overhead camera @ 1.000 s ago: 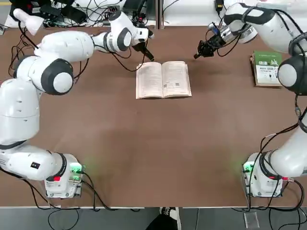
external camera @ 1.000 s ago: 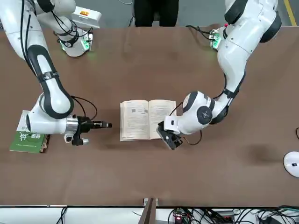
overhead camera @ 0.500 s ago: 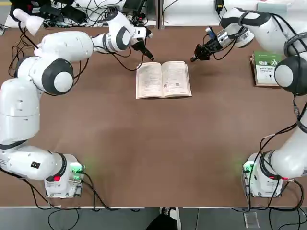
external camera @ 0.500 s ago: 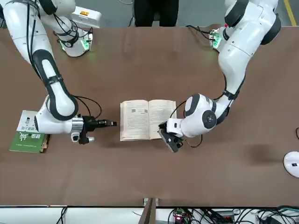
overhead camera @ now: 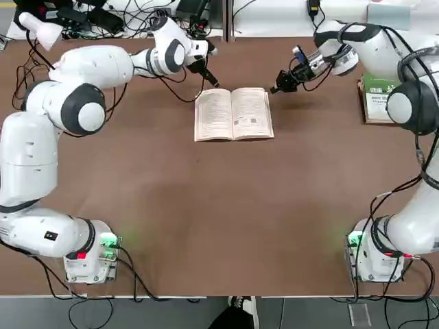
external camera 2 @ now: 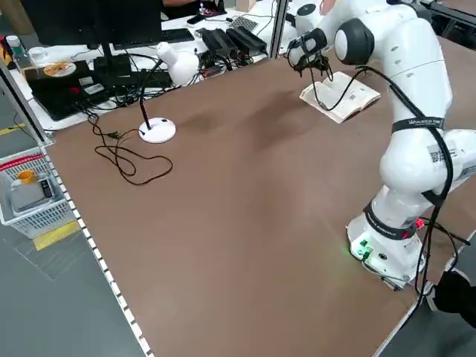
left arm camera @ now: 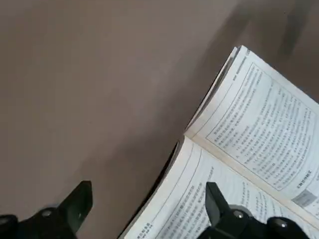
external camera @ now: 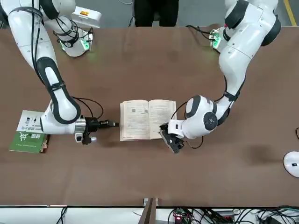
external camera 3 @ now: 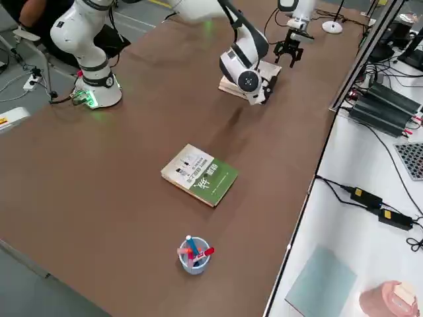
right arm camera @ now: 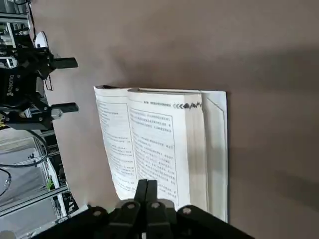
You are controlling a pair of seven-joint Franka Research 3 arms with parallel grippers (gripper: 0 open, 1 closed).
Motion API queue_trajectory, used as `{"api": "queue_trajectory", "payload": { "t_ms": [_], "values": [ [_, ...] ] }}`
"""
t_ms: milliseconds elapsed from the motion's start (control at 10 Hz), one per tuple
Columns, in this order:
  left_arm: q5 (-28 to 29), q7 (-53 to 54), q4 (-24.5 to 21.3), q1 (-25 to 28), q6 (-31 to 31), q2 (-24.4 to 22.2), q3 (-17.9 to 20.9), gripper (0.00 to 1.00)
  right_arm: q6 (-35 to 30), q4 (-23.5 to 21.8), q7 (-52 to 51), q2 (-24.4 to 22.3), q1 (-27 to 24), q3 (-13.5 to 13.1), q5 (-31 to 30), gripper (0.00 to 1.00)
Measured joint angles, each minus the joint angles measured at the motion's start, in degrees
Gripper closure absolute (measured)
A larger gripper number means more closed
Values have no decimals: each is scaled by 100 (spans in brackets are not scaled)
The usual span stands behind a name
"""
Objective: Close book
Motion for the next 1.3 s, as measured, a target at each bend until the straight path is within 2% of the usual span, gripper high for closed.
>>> {"api": "queue_trajectory", "payload": {
  "t_ms": [300, 1300],
  "values": [
    [-465, 195, 1, -6, -7, 185, -1, 0, 233, -2, -70, 79, 180, 4, 104, 99],
    [-527, 232, 58, -7, -16, 318, -32, 0, 739, -25, -290, 342, 394, 4, 116, 99]
  ]
}}
